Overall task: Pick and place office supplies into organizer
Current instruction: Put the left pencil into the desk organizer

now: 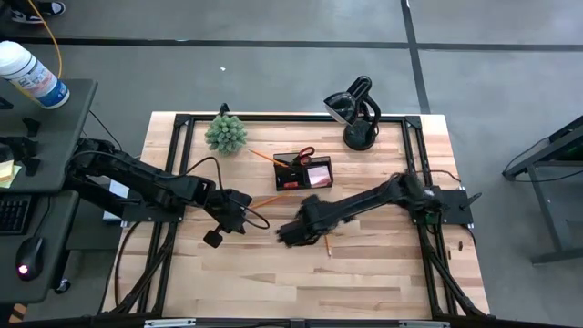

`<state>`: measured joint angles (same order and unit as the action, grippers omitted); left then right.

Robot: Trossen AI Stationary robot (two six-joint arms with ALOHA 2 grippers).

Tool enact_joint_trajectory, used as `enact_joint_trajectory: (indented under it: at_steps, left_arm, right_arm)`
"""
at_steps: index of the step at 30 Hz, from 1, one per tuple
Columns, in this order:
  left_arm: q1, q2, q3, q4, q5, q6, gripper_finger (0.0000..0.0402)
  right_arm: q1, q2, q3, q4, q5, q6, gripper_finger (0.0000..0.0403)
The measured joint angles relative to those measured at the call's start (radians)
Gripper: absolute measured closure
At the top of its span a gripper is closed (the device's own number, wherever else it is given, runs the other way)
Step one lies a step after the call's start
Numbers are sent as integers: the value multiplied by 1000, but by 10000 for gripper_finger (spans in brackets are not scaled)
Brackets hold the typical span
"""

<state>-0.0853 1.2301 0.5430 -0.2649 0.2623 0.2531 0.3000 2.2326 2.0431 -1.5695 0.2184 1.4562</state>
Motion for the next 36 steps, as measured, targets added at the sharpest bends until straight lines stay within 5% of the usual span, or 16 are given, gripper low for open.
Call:
enact_joint_trajectory:
  at_steps: [5,11,28,36]
  left_arm:
    - [0,0,0,2,-1,-4,396]
    - [0,0,0,45,-33,-4,396]
    - [0,0,0,89,-39,-46,396]
    - [0,0,0,91,-39,-50,396]
  right_arm:
    - [8,-246,-328,27,-194,164,402]
    - [15,-456,-556,374,-382,311,402]
    - [14,-291,-605,673,-464,335,307]
    - [14,-283,-605,811,-558,220,316]
